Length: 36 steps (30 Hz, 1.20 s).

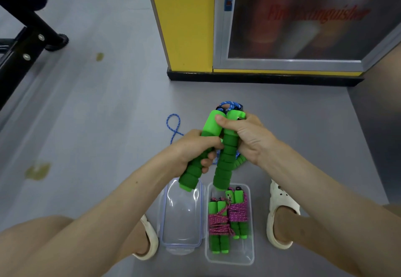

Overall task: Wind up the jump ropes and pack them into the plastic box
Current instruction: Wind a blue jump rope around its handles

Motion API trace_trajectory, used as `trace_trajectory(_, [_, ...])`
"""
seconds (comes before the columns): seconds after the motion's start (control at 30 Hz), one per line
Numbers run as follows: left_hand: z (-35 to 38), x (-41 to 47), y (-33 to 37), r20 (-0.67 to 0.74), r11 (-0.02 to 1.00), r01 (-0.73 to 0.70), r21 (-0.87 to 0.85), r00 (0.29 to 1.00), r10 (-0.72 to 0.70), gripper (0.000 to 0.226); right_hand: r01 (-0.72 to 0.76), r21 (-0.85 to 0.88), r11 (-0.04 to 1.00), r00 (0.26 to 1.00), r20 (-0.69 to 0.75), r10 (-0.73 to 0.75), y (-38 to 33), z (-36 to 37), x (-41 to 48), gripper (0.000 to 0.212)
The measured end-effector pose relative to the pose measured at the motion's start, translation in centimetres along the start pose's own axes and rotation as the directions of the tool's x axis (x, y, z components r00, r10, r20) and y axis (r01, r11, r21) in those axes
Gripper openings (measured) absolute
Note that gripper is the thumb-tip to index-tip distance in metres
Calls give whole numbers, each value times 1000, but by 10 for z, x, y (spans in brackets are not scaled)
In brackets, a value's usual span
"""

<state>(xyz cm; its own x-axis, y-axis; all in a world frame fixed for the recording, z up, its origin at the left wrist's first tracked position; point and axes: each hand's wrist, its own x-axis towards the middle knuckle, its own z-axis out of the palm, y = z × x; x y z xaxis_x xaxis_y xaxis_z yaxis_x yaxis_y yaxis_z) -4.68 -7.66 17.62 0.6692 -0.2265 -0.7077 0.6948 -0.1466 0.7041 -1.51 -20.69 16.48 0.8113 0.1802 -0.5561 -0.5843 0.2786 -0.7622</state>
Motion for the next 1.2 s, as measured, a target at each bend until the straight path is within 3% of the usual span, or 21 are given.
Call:
trace_trajectory(0.1, [2,4,4,-154,984,-12,177,987,40,20,30,-36,999,996,-81,-33,3,0,3,24])
trace_trajectory(0.23, [8,9,0,-323,867,-24,499,923,211,17,56,-49,997,988,-141,-63,7,1,5,24])
trace_trajectory(0.3, [9,11,-3,-349,824,-59,563,887,302,12,83,-53,995,984,-152,-90,7,1,6,26])
trace_trajectory(0.37, [4,11,-1,-303,876,-93,473,916,261,10,104,-54,993,986,-126,-110,5,0,5,26])
trace_trajectory(0.43, [-6,7,4,-138,962,-49,267,987,88,13,119,-3,993,988,-95,-118,-3,-5,6,25])
trace_trajectory(0.5, [-14,1,5,78,985,20,170,996,-34,14,124,71,990,989,-85,-118,-10,-11,8,24])
trace_trajectory(0.57, [-14,-1,1,111,988,7,157,994,-25,16,114,76,991,987,-118,-105,-12,-14,10,22])
trace_trajectory(0.7, [0,9,-9,-246,886,26,462,964,100,20,71,51,996,965,-256,-55,-3,-13,13,25])
trace_trajectory(0.83, [5,13,-18,-380,667,56,742,856,351,19,97,12,995,942,-325,-87,0,-10,14,22])
trace_trajectory(0.87, [2,13,-16,-358,709,13,705,870,340,17,90,22,996,948,-308,-79,-2,-10,14,22])
trace_trajectory(0.93, [-5,9,-8,-208,898,-81,432,960,187,12,48,71,996,970,-241,-29,-6,-12,14,23])
trace_trajectory(1.0, [-10,4,-3,-53,968,-54,247,996,69,11,19,92,996,973,-230,3,-5,-14,13,23])
trace_trajectory(1.07, [-6,7,-8,-162,898,-34,440,980,117,12,14,77,997,956,-293,9,1,-12,12,22])
trace_trajectory(1.13, [5,10,-17,-331,677,48,734,896,295,18,11,70,998,932,-361,15,5,-10,12,22])
trace_trajectory(1.2, [12,9,-20,-359,438,141,888,809,466,20,11,83,996,915,-404,24,6,-9,13,23])
